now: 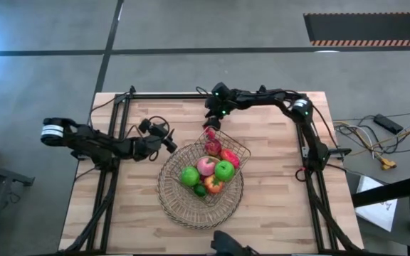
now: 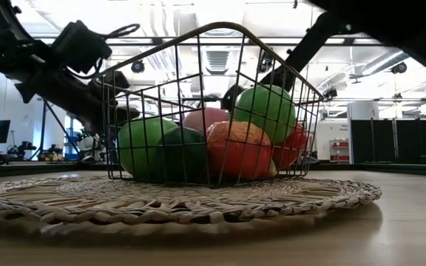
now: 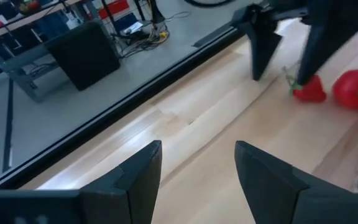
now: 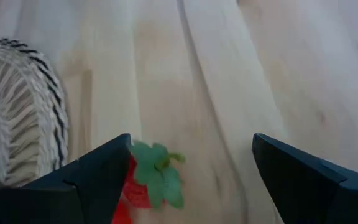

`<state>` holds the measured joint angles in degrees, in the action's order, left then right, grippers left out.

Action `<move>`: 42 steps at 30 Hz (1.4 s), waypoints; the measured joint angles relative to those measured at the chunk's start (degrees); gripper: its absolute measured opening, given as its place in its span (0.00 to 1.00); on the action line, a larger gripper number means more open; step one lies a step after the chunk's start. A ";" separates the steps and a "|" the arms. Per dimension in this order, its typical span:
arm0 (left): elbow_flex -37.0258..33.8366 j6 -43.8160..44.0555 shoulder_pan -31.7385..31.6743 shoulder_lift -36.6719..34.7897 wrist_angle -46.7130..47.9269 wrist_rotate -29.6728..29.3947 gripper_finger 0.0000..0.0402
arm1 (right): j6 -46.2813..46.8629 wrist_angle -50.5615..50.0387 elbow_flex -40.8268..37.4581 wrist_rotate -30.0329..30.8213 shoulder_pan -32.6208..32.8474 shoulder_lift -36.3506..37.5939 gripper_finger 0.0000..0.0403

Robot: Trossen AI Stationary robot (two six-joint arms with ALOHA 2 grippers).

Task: Build produce basket
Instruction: Put the bottom strawberry into the gold wire basket

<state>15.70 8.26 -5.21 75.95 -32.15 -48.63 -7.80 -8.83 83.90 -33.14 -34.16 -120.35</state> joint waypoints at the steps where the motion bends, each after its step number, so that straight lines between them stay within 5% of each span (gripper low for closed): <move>1: 0.00 0.01 -0.16 0.39 -0.12 -0.03 0.47 | 0.09 -0.87 0.51 -0.43 0.01 -0.55 0.81; 9: -0.02 0.03 -0.96 3.33 -0.34 -0.03 0.47 | 1.57 -1.55 1.23 -1.70 -0.07 -1.76 0.74; 26: 0.07 0.34 -1.16 4.25 -0.43 0.45 0.47 | -6.12 -14.12 -0.05 1.96 -0.68 5.67 0.04; 35: 0.07 0.36 -1.16 4.21 -0.89 0.60 0.47 | -11.27 -6.86 -12.24 4.17 -1.06 18.69 0.03; 42: 0.07 -0.12 -1.16 4.16 -2.60 0.63 0.47 | -12.41 2.99 -17.96 0.28 -0.63 20.42 0.03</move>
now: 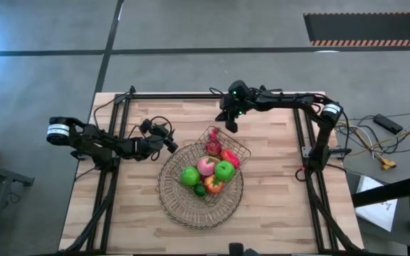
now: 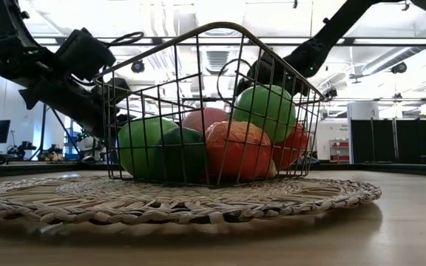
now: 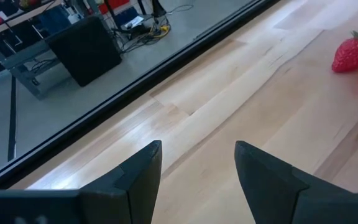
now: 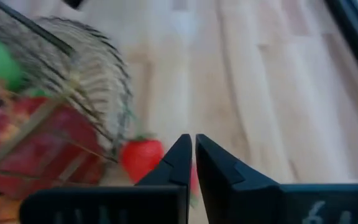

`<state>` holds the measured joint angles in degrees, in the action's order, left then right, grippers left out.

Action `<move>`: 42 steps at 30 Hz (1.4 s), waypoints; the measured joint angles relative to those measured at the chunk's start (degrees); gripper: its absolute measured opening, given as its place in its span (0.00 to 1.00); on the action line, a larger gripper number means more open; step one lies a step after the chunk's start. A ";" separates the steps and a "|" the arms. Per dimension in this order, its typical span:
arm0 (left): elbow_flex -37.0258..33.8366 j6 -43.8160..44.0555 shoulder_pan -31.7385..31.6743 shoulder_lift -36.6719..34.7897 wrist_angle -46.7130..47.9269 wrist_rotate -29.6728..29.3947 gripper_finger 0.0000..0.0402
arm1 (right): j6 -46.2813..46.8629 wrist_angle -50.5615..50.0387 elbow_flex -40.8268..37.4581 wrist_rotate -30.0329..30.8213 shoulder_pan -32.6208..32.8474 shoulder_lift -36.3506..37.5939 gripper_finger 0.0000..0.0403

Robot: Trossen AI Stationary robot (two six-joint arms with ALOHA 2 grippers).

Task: Build produce basket
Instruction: Put the bottom strawberry into the gold wire basket

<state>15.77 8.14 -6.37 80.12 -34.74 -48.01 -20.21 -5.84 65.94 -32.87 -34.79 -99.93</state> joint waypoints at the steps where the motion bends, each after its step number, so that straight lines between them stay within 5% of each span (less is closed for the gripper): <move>1: 0.02 0.00 -0.01 0.00 0.00 0.00 0.47 | -0.06 -0.14 0.48 -1.33 0.28 -0.42 0.04; 6: 0.03 -0.02 -0.02 0.00 -0.85 0.00 0.47 | -3.18 -3.52 3.77 -6.50 2.32 -2.69 0.14; 19: -0.06 0.00 -0.02 0.00 -0.79 0.02 0.47 | -4.91 -11.16 8.71 -6.27 10.28 -3.38 0.48; 26: -0.15 -0.02 -0.02 0.00 -0.74 0.02 0.47 | -7.07 -11.43 8.71 -5.72 13.43 -3.38 0.53; 32: -0.16 -0.02 -0.02 0.00 -0.74 0.02 0.47 | -7.15 -11.04 8.80 12.92 13.15 -3.74 0.52; 42: 0.04 0.09 -0.04 0.00 -0.84 0.06 0.47 | -6.60 -6.52 8.82 10.38 13.58 -8.43 0.52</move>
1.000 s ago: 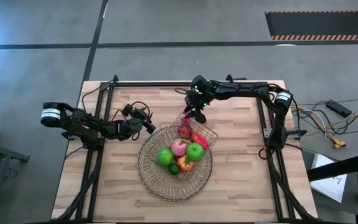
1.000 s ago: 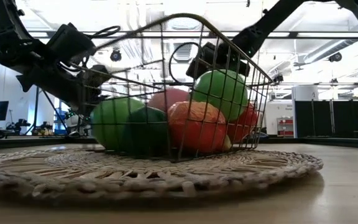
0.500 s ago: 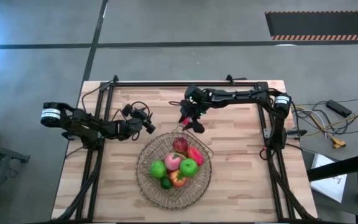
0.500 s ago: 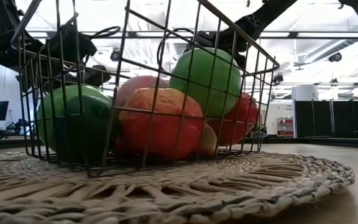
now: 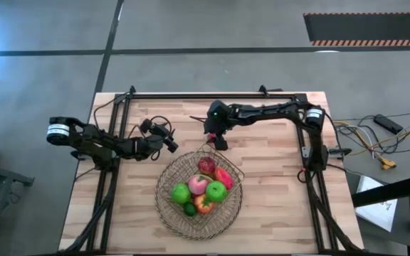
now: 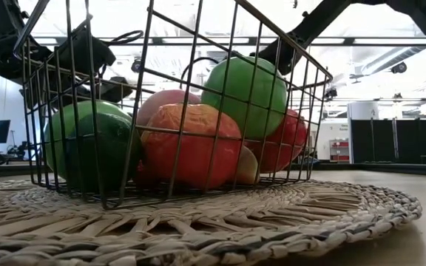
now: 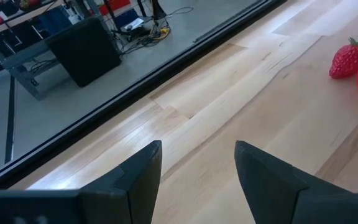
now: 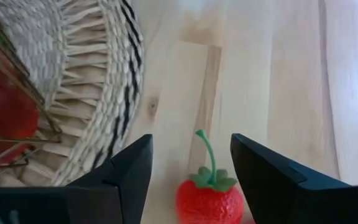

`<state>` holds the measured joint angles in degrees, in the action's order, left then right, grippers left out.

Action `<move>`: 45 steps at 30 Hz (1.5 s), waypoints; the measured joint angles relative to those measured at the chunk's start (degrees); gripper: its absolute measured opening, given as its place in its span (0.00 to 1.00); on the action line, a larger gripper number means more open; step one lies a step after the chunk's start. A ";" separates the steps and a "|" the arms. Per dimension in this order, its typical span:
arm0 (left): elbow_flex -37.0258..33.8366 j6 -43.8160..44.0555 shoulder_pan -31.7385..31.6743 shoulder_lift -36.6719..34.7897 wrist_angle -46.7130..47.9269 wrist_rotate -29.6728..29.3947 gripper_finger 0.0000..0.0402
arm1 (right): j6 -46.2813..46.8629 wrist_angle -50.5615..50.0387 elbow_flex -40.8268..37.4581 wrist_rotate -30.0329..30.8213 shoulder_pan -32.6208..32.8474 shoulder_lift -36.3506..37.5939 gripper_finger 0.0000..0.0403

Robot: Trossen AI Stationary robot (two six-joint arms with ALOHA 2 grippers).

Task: Build produce basket
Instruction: Put the bottom strawberry into the gold wire basket

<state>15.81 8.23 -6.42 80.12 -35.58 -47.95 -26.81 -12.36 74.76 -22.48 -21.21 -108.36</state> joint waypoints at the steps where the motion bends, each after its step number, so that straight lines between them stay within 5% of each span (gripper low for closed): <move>1: 0.00 0.01 0.00 0.00 0.08 -0.01 0.47 | 0.21 0.40 0.00 0.07 0.00 -0.37 0.51; 8: 0.02 0.13 0.00 0.00 0.05 -0.01 0.47 | -0.86 3.06 0.00 4.51 0.22 -2.42 0.39; 19: 0.00 0.11 0.00 0.00 0.06 -0.01 0.47 | -1.92 3.67 0.00 8.04 0.22 -2.56 0.05; 24: -0.11 0.04 0.00 0.00 0.08 -0.01 0.47 | -1.75 3.45 0.00 14.39 0.17 1.56 0.03; 30: -0.26 0.02 -0.01 0.00 0.10 0.00 0.47 | -0.80 3.35 -0.06 15.01 0.12 9.62 0.02; 38: -0.39 0.04 0.00 0.00 0.12 0.00 0.47 | 2.45 3.45 -0.20 5.28 1.20 15.01 0.02; 45: -0.69 0.19 0.00 0.00 0.14 0.03 0.47 | 3.96 0.40 -0.31 4.88 -0.22 11.25 0.02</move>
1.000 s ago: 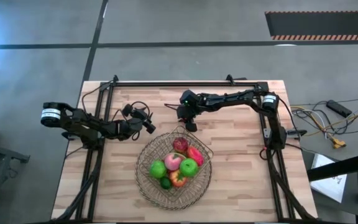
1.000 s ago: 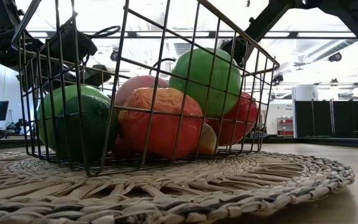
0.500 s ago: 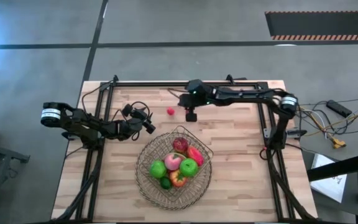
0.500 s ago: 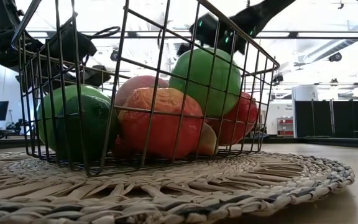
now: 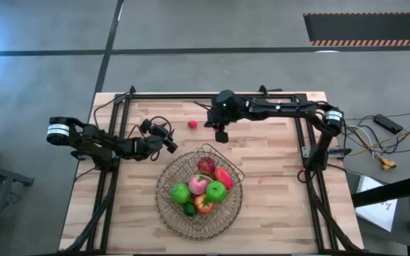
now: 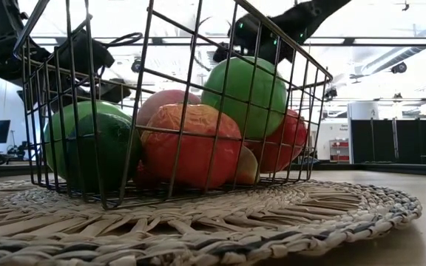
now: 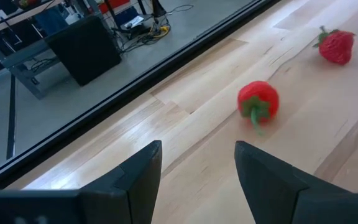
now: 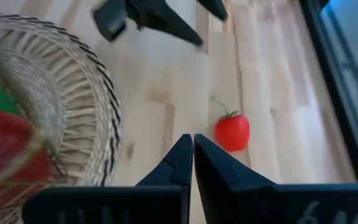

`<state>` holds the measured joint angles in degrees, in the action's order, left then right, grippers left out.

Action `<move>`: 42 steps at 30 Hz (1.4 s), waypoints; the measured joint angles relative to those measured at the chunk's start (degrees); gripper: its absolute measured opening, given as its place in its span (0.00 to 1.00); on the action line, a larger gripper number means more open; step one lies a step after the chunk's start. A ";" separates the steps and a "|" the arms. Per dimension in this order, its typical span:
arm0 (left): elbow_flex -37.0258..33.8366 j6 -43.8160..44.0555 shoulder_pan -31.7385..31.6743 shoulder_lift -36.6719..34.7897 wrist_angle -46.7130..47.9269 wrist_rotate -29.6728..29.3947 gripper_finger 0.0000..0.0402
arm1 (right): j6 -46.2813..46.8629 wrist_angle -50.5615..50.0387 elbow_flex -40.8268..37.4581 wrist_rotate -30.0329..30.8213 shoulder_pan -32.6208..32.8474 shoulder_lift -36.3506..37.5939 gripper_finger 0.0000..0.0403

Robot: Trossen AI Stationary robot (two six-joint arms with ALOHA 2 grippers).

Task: Build produce basket
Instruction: Put the bottom strawberry into the gold wire basket

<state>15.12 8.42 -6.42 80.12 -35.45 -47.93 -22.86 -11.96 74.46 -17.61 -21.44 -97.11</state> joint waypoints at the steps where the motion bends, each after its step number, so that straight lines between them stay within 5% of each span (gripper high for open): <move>1: -0.05 0.04 0.00 0.00 -0.04 0.14 0.47 | 0.74 0.33 0.00 -0.40 -0.49 -0.90 0.02; 6: -0.10 0.12 0.00 0.00 -0.04 0.31 0.47 | 0.90 3.24 0.01 -4.25 -2.30 -7.26 0.06; 13: -0.10 0.16 0.00 0.00 -0.07 0.53 0.47 | -0.75 5.00 6.15 -4.72 -2.33 -16.41 0.29; 22: -0.10 0.18 0.00 0.00 -0.06 1.14 0.47 | 10.68 -1.59 20.28 4.10 -4.86 -23.21 0.51; 33: -0.25 0.18 0.00 0.00 -0.06 1.21 0.47 | 18.87 -8.58 32.58 -6.34 -7.67 -33.46 0.46; 42: -0.29 0.18 0.00 0.00 -0.06 1.23 0.47 | 17.48 -17.26 40.44 -6.49 -7.75 -38.14 0.25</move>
<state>14.83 8.60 -6.42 80.12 -35.51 -46.70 -5.38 -29.22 114.89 -24.10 -29.19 -135.25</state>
